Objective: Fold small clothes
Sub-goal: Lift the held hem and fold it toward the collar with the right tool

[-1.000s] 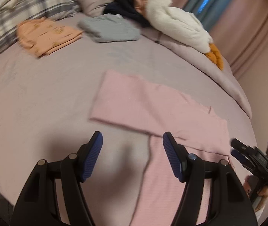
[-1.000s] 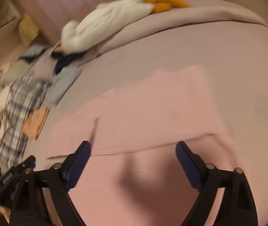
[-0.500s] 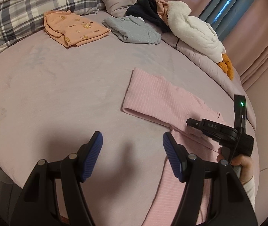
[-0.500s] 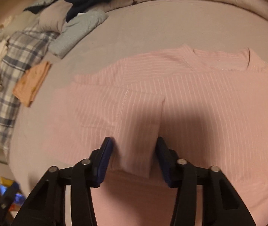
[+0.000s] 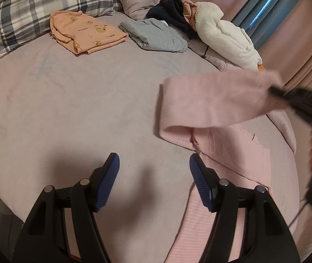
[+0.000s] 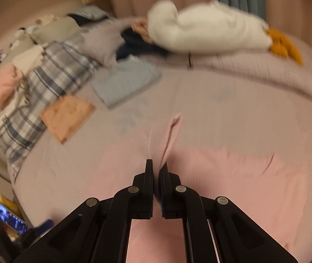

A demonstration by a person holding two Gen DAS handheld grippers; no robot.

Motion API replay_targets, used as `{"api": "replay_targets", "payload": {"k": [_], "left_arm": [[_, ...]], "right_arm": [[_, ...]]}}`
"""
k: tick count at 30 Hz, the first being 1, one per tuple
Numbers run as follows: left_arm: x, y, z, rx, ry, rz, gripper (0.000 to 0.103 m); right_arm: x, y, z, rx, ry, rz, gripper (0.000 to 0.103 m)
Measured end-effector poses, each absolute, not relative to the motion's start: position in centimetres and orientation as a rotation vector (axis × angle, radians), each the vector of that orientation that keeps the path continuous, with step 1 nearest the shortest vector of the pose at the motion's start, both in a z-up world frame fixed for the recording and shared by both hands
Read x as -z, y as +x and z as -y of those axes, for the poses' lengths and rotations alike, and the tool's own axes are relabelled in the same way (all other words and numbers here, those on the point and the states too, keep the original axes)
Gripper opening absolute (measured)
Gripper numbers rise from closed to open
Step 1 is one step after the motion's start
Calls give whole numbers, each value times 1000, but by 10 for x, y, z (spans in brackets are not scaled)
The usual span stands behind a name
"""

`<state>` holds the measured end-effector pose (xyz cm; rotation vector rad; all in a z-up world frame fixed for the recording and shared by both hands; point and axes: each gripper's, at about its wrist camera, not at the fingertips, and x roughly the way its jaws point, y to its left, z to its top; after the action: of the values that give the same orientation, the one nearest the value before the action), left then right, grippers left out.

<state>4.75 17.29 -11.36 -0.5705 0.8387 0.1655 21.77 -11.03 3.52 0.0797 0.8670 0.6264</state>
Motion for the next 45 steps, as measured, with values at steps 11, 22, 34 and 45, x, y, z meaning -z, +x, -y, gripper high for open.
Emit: {"api": "replay_targets", "payload": {"k": [11,22,34,45], "left_arm": [[110,93,-167,-111,-560,-858,53],[115,174,-126,21,-470,-932,24],[148,207,-84,67,-371,-1046,26],[173,219,-73,24,-338,-1117,31]], "right_arm": [[-89,236,123,-544,21,-742,6],[-56,250,183,-395,65,-807,6],[47,268,241,-206,110,-994,6],[111,267,262,-145,160,-1114,6]]}}
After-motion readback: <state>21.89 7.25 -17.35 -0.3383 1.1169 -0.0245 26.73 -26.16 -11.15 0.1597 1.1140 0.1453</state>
